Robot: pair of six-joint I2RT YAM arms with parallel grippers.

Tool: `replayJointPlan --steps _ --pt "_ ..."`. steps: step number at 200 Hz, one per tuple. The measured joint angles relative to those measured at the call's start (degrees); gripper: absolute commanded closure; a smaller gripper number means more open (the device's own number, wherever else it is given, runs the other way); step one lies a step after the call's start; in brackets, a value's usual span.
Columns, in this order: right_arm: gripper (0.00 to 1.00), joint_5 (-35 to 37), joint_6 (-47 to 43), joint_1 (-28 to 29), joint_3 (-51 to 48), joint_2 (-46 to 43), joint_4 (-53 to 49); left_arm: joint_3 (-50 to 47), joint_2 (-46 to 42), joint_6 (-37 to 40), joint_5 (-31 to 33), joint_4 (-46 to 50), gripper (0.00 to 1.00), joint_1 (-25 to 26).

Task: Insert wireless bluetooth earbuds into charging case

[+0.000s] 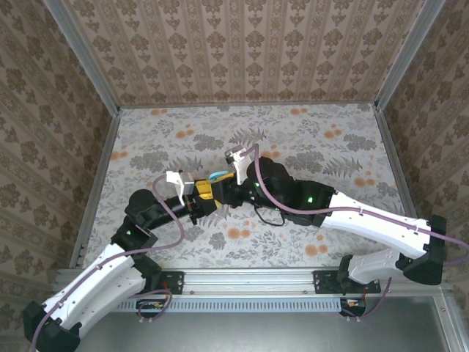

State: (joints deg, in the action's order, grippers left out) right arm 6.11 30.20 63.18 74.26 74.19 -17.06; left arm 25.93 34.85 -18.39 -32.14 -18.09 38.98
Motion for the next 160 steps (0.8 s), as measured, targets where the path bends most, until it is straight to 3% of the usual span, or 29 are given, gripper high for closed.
replayJointPlan --steps 114,160 --pt "0.67 0.09 0.20 0.00 -0.59 -1.42 -1.16 0.00 0.00 0.63 0.00 -0.42 0.76 -0.02" --pt "0.64 -0.33 1.79 -0.02 -0.79 -4.33 -1.44 -1.31 -0.13 1.11 0.09 -6.21 0.76 -0.02"
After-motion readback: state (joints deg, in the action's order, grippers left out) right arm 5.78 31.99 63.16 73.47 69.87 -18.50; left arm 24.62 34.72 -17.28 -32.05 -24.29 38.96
